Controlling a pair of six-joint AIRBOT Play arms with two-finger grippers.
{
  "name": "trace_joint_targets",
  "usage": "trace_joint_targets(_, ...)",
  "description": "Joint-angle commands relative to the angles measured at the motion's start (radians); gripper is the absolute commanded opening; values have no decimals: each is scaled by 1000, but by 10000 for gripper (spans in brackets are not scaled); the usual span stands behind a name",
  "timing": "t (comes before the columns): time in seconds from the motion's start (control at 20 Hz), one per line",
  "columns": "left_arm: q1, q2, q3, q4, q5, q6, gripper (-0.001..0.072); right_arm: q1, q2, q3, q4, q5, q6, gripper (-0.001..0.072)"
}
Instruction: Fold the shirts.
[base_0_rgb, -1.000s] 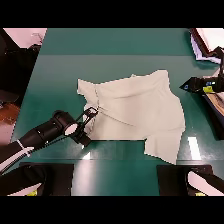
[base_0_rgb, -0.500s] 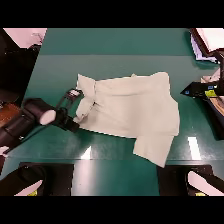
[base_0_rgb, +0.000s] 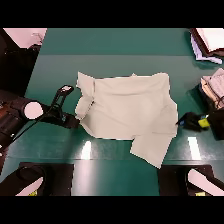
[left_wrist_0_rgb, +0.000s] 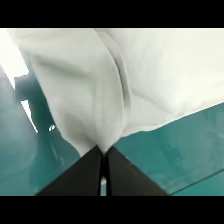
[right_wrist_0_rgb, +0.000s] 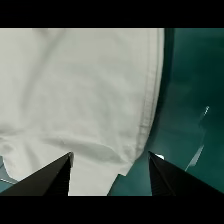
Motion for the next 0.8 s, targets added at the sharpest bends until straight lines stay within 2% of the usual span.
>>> trace_joint_targets(0.0,6,2,-9,-51,26,11,27,-19,-29,-155,33,-61,-26,527)
trace_joint_targets(0.05,6,1,-9,-52,27,11,27,-19,-40,-172,58,-79,-31,526)
trace_joint_targets(0.1,6,1,-9,-52,27,11,27,-19,-49,-179,86,-89,-42,479)
trace_joint_targets(0.2,9,2,-9,-51,28,11,27,-19,-59,-171,129,-90,-81,220)
trace_joint_targets(0.25,29,2,-8,-55,32,11,27,-19,-52,-154,130,-86,-86,42)
trace_joint_targets(0.35,120,2,0,-86,37,13,27,-20,-18,-97,117,-69,-91,16)
trace_joint_targets(0.5,272,1,0,-190,18,106,27,-19,44,24,49,6,-88,14)
trace_joint_targets(0.65,337,1,-2,-212,-58,146,27,-13,69,100,49,60,-82,14)
trace_joint_targets(0.75,337,1,-6,-290,-93,169,29,24,87,117,50,50,-73,15)
